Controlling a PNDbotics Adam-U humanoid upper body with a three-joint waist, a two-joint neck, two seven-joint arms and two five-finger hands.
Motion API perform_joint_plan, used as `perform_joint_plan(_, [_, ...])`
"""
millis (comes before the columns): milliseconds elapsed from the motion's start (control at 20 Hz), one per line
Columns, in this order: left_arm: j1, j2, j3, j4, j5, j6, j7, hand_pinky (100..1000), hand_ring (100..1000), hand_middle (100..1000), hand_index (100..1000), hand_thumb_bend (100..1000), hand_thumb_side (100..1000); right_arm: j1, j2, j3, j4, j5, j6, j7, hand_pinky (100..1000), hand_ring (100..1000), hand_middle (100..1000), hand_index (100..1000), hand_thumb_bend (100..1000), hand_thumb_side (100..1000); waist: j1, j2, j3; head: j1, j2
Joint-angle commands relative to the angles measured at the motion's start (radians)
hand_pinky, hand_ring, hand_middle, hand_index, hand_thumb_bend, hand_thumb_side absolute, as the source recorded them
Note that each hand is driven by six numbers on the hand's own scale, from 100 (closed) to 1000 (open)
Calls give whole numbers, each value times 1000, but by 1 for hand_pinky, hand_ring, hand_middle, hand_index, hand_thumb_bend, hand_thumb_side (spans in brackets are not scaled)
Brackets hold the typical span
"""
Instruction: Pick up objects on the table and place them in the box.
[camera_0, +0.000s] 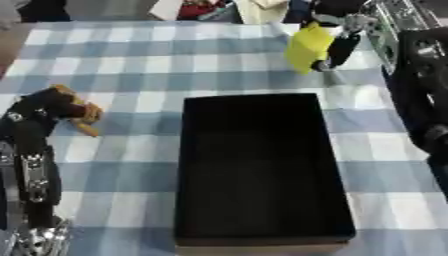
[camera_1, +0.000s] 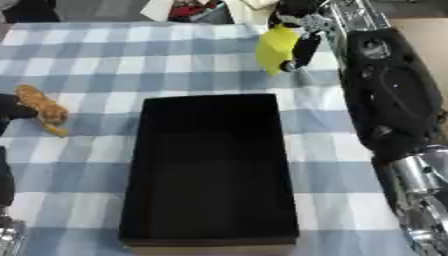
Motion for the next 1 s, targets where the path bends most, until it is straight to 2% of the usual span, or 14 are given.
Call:
perform_joint_plan(50, [-1, 10, 5, -16, 0, 1, -3, 600, 579, 600, 760, 169, 827, -36, -13, 13, -35, -22, 2, 12, 786, 809, 551, 477, 266, 241, -1, -33, -2, -1, 2])
perform_joint_plan(250, [2, 11, 7, -16, 3, 2, -3, 602, 579, 601, 761, 171, 827, -40, -13, 26, -45, -53, -6, 23, 782, 814, 531, 462, 248, 240, -2, -41, -4, 1, 5])
perform_joint_plan(400, [4, 12, 9, -16, 6, 4, -2, 602, 580, 601, 761, 173, 825, -45, -21, 43, -54, -95, -6, 43, 759, 805, 524, 453, 195, 272, -4, -48, -7, 4, 10])
perform_joint_plan(450, [5, 13, 10, -16, 7, 4, -2, 602, 580, 601, 760, 173, 825, -46, -27, 54, -60, -113, -10, 50, 755, 804, 523, 451, 179, 307, -5, -50, -8, 6, 12])
perform_joint_plan(500, [6, 14, 11, -16, 8, 5, -1, 602, 580, 601, 760, 174, 824, -47, -34, 67, -68, -135, -20, 56, 749, 803, 522, 448, 192, 277, -6, -53, -10, 9, 14])
perform_joint_plan(600, [7, 15, 12, -16, 10, 7, 0, 602, 580, 602, 760, 175, 824, -48, -50, 98, -92, -184, -48, 67, 739, 801, 520, 443, 187, 289, -8, -58, -13, 15, 21])
perform_joint_plan(650, [7, 16, 13, -16, 10, 7, 0, 602, 580, 602, 760, 176, 823, -46, -62, 116, -109, -213, -66, 71, 734, 799, 520, 443, 172, 368, -9, -60, -15, 18, 24])
perform_joint_plan(700, [8, 17, 14, -16, 11, 8, 1, 602, 580, 602, 760, 176, 822, -43, -73, 134, -127, -248, -86, 76, 733, 798, 516, 443, 134, 289, -11, -64, -18, 22, 28])
perform_joint_plan(850, [11, 22, 18, -16, 13, 10, 4, 602, 580, 602, 760, 178, 820, -25, -117, 191, -192, -383, -147, 113, 730, 797, 513, 446, 102, 283, -16, -73, -23, 35, 40])
perform_joint_plan(1000, [13, 26, 21, -16, 14, 13, 8, 602, 580, 602, 760, 179, 820, 5, -167, 248, -277, -556, -195, 176, 728, 795, 506, 450, 100, 268, -23, -80, -32, 49, 50])
